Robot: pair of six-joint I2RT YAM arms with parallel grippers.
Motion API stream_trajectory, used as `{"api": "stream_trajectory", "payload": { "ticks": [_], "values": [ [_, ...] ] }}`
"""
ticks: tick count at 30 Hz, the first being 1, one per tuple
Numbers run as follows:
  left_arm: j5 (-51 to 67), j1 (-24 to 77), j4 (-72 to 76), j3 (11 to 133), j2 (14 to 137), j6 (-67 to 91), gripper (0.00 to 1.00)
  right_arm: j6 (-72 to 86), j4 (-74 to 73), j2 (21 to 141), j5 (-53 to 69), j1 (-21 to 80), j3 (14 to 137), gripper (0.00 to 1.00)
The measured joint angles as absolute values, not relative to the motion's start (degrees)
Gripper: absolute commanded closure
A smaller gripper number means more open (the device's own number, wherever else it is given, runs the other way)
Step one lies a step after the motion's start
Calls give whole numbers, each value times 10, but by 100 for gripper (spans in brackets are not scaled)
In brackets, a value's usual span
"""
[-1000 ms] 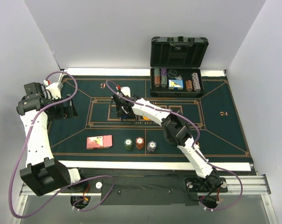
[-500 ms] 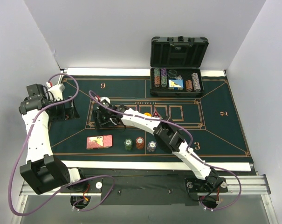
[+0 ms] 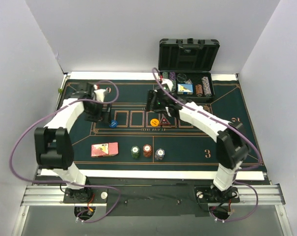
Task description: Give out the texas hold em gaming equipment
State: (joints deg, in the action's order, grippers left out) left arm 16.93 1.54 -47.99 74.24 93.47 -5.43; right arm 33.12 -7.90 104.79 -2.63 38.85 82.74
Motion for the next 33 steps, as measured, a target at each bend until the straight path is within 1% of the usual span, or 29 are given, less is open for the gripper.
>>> {"api": "stream_trajectory", "payload": {
  "ticks": [5,7,11,14,21,33],
  "values": [
    [121,97,-454,767,1029,-66,3,343,-64,953,-39,363,711,29],
    [107,121,-451,780,1054,-80,3,347,-63,941,-39,354,677,30],
    [92,130,-447,812,1078,-99,3,358,-62,928,-36,345,630,33],
    [81,126,-435,836,1094,-109,3,364,-61,920,-32,342,618,34],
    [57,130,-426,838,1126,-115,3,371,-48,908,-25,342,616,35],
    [34,138,-422,830,1145,-108,9,371,-49,902,-15,337,616,38]
  ]
}}
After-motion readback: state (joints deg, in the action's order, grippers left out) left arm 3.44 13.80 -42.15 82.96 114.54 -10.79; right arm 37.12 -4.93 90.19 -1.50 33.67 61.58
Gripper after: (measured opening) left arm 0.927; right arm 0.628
